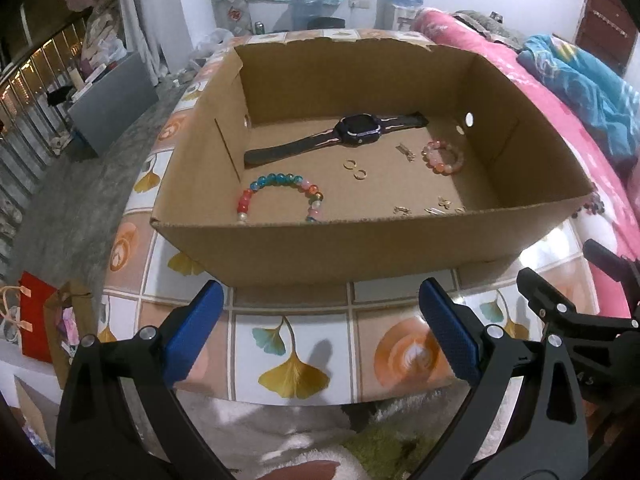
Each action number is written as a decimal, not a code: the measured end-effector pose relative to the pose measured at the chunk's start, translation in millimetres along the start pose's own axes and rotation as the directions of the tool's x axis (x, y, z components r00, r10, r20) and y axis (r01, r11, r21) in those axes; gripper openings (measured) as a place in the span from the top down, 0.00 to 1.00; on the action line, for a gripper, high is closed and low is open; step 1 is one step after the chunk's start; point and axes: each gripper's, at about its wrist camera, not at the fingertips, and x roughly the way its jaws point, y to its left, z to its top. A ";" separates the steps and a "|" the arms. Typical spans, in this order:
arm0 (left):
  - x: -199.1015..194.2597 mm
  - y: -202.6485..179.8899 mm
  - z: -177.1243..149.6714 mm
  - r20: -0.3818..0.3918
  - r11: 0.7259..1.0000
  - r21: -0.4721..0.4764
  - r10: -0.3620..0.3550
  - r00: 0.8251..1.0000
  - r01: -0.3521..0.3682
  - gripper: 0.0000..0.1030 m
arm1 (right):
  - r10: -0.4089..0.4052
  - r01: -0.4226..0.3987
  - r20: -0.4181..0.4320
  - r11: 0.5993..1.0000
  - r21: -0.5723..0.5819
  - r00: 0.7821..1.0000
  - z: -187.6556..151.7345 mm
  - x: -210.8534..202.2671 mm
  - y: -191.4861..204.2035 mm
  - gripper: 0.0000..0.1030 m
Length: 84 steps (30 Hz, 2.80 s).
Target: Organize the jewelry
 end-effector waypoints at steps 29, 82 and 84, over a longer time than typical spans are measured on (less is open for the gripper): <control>15.4 6.7 10.2 -0.025 0.999 -0.044 0.010 1.000 -0.011 0.08 | 0.082 -0.081 -0.023 0.996 0.030 0.996 13.3 8.4 1.7 0.07; 12.7 0.4 10.0 -0.024 1.000 -0.027 0.010 1.000 -0.011 0.08 | 0.077 -0.076 -0.018 0.996 0.044 0.997 14.7 7.5 -0.4 0.06; 12.9 0.8 10.1 -0.023 1.000 -0.026 0.011 1.000 -0.011 0.08 | 0.078 -0.077 -0.018 0.996 0.045 0.997 14.7 7.6 -0.5 0.06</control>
